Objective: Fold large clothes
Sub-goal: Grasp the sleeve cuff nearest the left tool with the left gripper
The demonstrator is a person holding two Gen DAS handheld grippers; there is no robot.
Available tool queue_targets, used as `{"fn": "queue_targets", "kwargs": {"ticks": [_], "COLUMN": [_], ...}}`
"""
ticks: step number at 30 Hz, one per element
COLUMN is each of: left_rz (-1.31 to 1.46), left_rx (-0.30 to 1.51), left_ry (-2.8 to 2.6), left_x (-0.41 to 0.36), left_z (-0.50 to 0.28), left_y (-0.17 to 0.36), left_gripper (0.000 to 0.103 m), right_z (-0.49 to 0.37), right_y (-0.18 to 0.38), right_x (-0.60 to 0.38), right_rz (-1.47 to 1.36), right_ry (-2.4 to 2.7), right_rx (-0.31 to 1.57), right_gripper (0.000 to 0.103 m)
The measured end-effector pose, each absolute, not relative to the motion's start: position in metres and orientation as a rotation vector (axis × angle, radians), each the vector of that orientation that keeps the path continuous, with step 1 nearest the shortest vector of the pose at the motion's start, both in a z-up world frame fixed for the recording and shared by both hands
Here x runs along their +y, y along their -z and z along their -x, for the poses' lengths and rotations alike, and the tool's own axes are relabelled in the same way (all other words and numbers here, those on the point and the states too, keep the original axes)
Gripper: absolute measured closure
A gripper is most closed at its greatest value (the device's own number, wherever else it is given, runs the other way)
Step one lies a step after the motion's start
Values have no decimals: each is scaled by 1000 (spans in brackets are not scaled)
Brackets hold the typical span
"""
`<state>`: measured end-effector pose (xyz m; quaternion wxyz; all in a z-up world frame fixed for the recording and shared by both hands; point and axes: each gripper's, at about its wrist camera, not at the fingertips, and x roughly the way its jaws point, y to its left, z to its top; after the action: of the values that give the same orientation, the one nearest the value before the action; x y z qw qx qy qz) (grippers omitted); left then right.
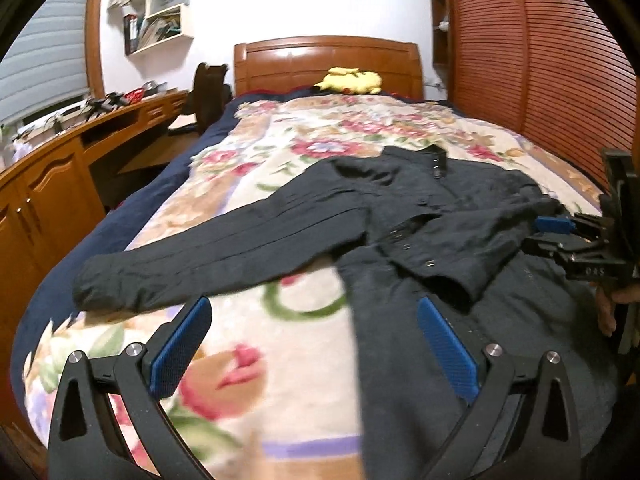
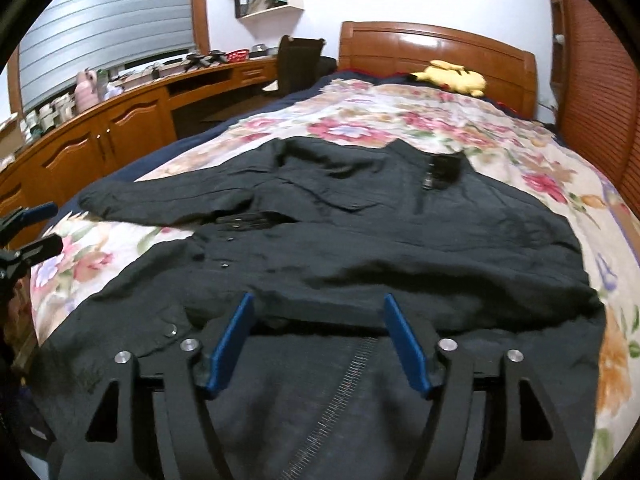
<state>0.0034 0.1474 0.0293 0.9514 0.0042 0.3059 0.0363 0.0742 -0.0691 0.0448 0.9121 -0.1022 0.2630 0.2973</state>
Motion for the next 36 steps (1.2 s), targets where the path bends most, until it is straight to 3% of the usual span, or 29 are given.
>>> {"fn": "queue_targets", "kwargs": {"ticks": [24,36], "left_rz": [181,310], "left_rx": [675,754], "left_ry": [-414,-490], "left_x": [342,392], "left_z": [-41,-57], "left_y": [16,42], "left_gripper": [0,1], "right_z": [-115,-112], "right_y": [-8,-2], "right_x": [-88,-63], "right_rz": [243,266], "right_ry": [-616,-605], "right_rx": [589,596], "right_gripper": [32,32]}}
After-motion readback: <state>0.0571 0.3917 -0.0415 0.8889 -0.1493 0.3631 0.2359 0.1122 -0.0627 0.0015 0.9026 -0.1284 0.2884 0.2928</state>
